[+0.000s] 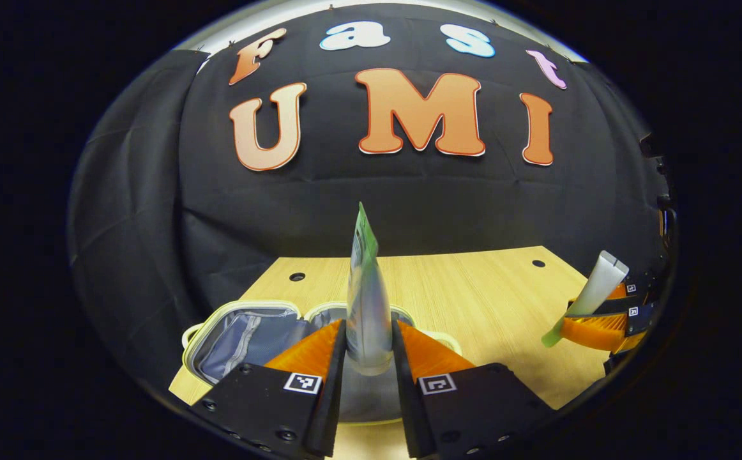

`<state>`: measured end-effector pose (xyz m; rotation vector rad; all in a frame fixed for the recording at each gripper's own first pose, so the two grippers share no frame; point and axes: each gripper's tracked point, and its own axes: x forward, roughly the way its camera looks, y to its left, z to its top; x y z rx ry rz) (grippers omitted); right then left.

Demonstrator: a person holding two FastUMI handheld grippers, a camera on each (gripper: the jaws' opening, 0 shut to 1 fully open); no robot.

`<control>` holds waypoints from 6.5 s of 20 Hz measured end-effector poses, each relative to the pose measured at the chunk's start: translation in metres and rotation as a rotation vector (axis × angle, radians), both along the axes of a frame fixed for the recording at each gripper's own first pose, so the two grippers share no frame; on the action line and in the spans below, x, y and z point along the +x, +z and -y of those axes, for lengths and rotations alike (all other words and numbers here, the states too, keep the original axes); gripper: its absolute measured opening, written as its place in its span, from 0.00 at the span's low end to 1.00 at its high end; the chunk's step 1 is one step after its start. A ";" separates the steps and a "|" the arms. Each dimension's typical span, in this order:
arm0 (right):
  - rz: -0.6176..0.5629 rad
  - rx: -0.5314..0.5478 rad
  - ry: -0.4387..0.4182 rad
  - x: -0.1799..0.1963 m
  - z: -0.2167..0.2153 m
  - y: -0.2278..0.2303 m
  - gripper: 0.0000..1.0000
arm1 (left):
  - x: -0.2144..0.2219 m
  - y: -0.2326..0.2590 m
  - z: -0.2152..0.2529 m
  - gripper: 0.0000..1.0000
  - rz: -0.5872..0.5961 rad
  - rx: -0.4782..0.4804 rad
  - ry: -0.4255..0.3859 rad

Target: First open the suitcase, pack the skin care products into it, and then close the suitcase.

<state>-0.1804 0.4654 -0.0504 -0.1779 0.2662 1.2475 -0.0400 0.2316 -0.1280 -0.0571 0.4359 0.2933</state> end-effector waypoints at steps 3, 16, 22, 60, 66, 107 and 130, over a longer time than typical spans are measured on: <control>-0.006 0.015 -0.004 -0.023 -0.022 0.014 0.31 | -0.004 -0.004 -0.021 0.41 -0.019 -0.018 -0.053; -0.059 -0.072 -0.181 -0.051 -0.092 -0.021 0.31 | 0.005 -0.164 -0.051 0.42 -0.339 -0.233 -0.245; -0.075 -0.118 -0.242 -0.051 -0.106 -0.038 0.31 | 0.004 -0.214 -0.050 0.41 -0.531 -0.371 -0.287; -0.320 -0.228 -0.372 -0.004 -0.154 -0.083 0.70 | -0.134 -0.092 -0.352 0.92 -0.173 -0.394 0.335; -0.194 -0.146 -0.418 0.019 -0.119 -0.022 0.82 | -0.139 -0.125 -0.398 0.92 -0.111 -0.587 0.456; -0.005 0.073 -0.426 0.088 0.006 0.084 0.88 | -0.032 0.138 -0.172 0.05 0.290 -0.719 -0.159; -0.092 0.098 -0.302 0.127 0.077 0.043 0.88 | 0.009 0.007 0.095 0.13 -0.136 -0.507 -0.227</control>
